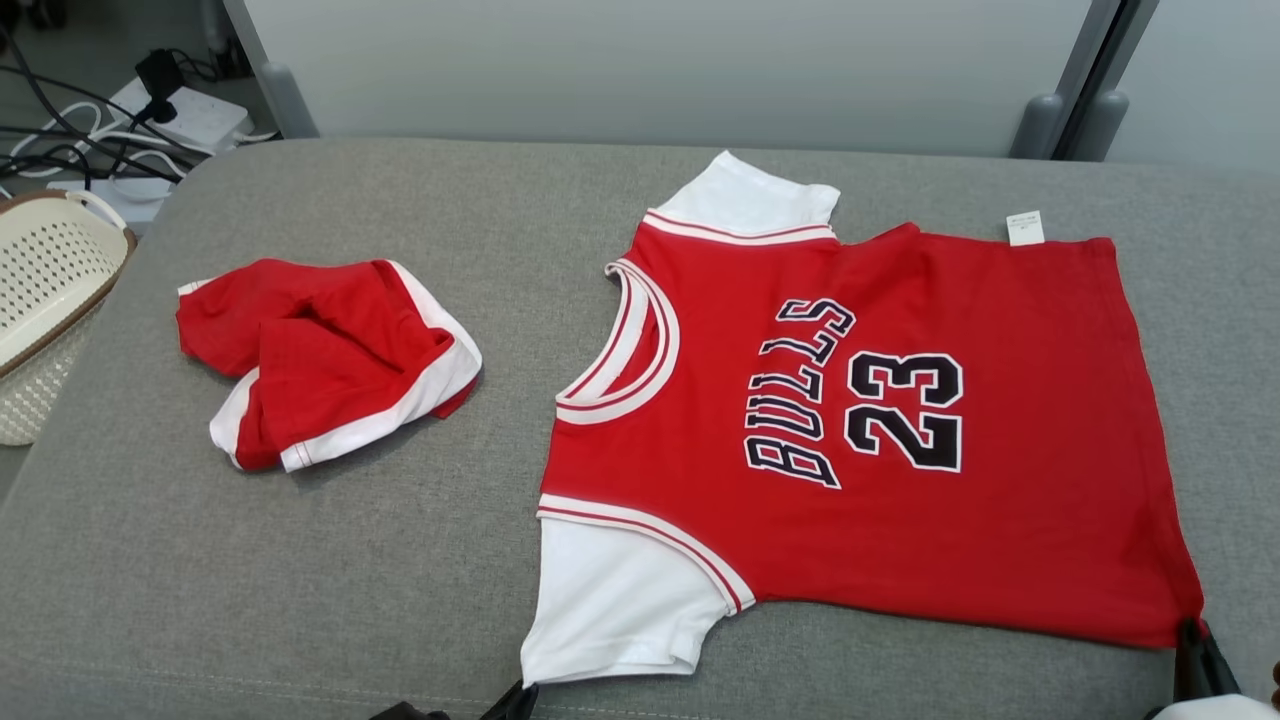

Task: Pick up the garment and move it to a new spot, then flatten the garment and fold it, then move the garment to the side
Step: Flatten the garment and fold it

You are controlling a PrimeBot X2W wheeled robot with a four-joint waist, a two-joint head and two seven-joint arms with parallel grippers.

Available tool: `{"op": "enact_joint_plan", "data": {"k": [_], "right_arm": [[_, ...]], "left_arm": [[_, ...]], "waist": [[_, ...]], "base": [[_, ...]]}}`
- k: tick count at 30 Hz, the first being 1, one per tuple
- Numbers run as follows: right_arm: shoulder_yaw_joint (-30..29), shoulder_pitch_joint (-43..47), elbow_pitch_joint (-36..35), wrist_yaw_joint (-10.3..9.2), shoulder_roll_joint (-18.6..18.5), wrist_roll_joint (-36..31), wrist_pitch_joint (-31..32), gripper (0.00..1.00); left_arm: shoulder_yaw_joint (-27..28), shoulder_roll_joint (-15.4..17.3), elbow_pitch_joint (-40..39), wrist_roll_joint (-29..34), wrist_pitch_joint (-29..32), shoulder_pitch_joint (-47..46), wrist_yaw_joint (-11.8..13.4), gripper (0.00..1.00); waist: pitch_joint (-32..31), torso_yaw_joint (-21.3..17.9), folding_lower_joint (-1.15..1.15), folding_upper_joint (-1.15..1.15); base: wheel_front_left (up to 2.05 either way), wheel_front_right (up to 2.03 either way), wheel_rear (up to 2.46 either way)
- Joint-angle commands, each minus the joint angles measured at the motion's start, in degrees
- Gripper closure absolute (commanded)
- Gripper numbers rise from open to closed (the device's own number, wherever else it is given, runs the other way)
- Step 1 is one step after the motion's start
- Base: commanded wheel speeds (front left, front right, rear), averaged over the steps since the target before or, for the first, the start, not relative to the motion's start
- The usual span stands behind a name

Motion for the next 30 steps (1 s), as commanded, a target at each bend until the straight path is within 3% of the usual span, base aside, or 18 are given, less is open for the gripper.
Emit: {"op": "enact_joint_plan", "data": {"k": [1, 8, 16, 30], "right_arm": [[1.1, -1.7, -1.9, -0.01, -0.9, -0.1, -0.3, 1.0], [2.1, -7.0, -5.6, -0.01, -0.9, -0.2, -0.3, 1.0], [3.0, -14.7, -7.0, -0.01, -0.9, -0.2, -0.3, 1.0], [2.8, -31.8, 4.0, -0.01, -0.9, -6.1, -0.3, 1.0]], "left_arm": [[2.2, 0.9, -1.6, 0.2, -0.5, -2.8, -0.4, 1.0], [1.9, 2.2, -8.5, -0.6, -0.5, -9.6, -0.4, 1.0], [1.9, 4.3, -9.9, -2.1, -0.5, -18.7, -0.4, 1.0], [0.6, 6.0, -4.3, -2.8, -0.5, -33.5, -0.4, 1.0]], "waist": [[0.8, 0.2, 0.0, 0.0], [4.4, -1.5, 0.0, 0.0], [8.3, -3.7, 0.0, 0.0], [15.5, -5.9, 0.0, 0.0]], "base": [[0.0, 0.0, 0.0], [0.0, 0.0, 0.0], [0.0, 0.0, 0.0], [0.0, 0.0, 0.0]]}}
